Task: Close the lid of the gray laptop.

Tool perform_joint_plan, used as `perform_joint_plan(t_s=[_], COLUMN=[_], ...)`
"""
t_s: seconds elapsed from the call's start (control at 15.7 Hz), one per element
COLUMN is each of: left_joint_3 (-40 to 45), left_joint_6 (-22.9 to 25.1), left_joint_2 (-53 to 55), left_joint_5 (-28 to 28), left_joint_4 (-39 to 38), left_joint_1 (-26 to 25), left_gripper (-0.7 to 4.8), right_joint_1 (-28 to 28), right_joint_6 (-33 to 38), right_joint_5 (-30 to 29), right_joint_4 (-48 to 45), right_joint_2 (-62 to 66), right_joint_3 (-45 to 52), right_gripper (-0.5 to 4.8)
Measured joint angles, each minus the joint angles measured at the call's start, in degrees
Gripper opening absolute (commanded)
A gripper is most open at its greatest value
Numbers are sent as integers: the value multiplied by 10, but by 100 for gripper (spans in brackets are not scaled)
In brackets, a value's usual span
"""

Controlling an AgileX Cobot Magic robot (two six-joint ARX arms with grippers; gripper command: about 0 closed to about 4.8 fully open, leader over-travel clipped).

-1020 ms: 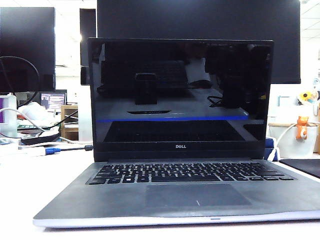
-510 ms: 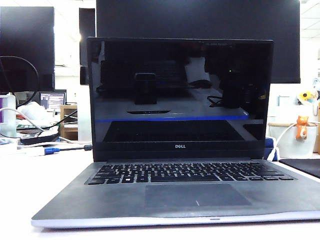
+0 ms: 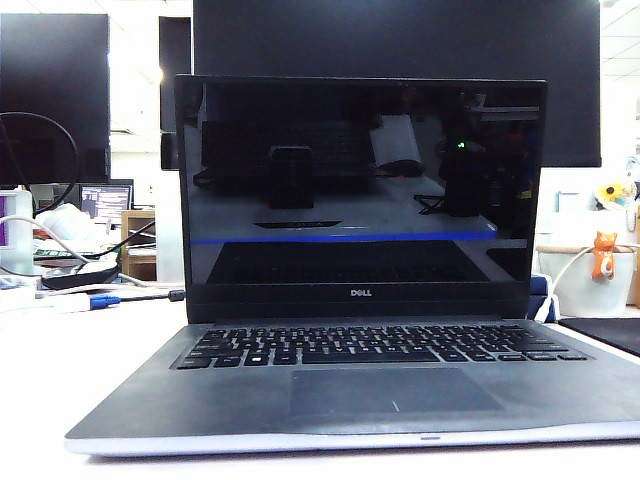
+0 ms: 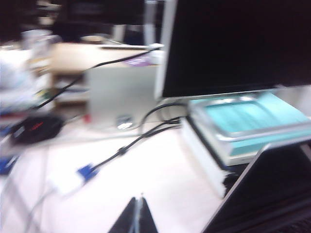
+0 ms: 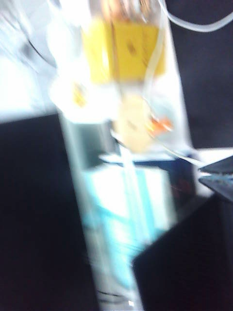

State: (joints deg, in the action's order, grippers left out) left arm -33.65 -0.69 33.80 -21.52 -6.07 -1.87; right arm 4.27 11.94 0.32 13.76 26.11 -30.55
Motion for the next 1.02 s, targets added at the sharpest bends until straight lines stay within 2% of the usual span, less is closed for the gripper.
perform_joint_plan(t_s=[0.19,0.45,0.57,0.64,0.7,0.83,1.02], left_joint_3=[-106,-243,-296,-334,-352,-382,-417], left_joint_6=[23,45,63,82,89,88,93], left_joint_2=[96,219,268,306,332,371,402], left_joint_5=[-36,-38,-16,23,37,52,113], left_joint_4=[-26,-71,-116,-144,-150,-170,-195], left_joint_1=[17,101,140,176,194,214,291], left_gripper=[-6,-6,-6,-6,-6,-6,-6], right_joint_1=[0,0,0,0,0,0,0], right_joint_6=[-31,-43,-58,-69,-72,-74,-88], right_joint_5=[-82,-218,-246,-259,-276,-297,-299], right_joint_4=[60,124,177,204,217,243,272], right_joint_2=[118,199,229,246,258,280,291], right_joint_3=[-102,-228,-284,-317,-340,-365,-365], right_gripper=[-2,-2,-2,-2,-2,-2,-2])
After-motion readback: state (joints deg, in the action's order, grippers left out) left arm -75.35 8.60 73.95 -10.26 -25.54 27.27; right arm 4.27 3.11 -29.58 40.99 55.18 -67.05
